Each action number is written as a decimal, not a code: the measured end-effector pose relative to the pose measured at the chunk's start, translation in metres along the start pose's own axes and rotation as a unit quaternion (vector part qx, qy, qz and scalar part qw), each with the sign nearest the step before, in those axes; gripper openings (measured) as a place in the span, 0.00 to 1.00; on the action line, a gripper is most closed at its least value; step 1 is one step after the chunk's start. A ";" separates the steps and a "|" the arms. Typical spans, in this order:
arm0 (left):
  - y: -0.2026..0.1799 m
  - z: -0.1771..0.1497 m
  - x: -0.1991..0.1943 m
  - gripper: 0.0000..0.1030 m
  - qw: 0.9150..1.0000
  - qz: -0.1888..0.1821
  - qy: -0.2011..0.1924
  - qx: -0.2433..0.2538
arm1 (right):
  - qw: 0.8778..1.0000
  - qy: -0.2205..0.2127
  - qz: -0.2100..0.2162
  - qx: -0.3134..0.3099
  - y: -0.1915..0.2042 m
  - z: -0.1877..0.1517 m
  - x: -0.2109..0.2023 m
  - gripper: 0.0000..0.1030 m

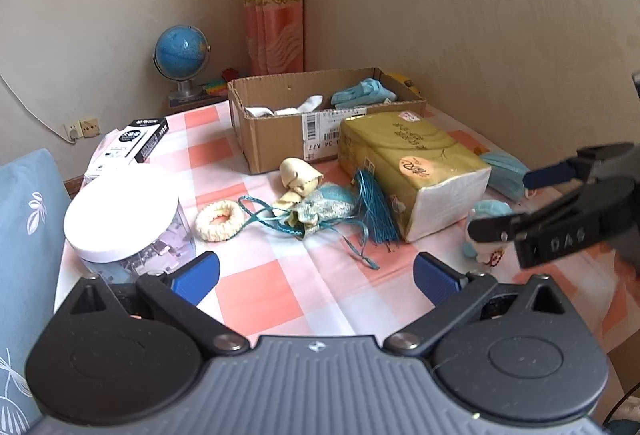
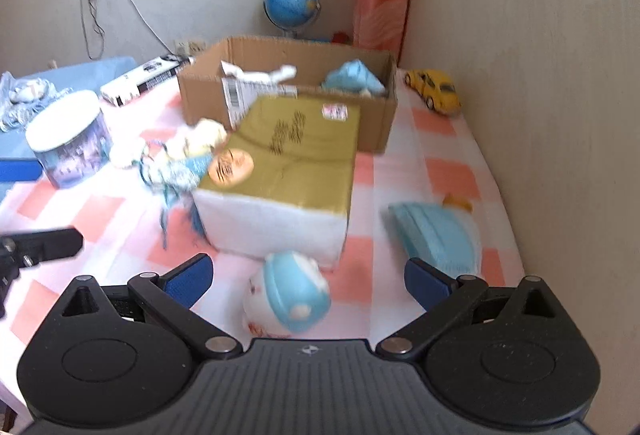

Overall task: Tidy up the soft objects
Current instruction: 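Move both tools back toward the remaining items on the table, then grasp the cream scrunchie with the left tool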

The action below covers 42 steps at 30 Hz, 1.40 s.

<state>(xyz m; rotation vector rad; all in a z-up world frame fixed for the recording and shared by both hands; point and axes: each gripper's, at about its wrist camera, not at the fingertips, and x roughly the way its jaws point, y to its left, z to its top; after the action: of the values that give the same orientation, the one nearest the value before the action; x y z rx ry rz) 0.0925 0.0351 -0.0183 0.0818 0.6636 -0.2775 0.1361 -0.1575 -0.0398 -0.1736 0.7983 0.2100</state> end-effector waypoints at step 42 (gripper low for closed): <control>0.054 0.103 0.140 0.49 0.917 -0.051 0.281 0.277 | 0.999 0.044 0.024 -0.014 0.004 -0.021 0.022 1.00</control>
<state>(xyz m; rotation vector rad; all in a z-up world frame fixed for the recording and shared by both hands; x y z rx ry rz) 0.2740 0.0379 -0.0248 0.6931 1.1487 -0.5480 0.1351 -0.1559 -0.0702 -0.1918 0.8875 0.2613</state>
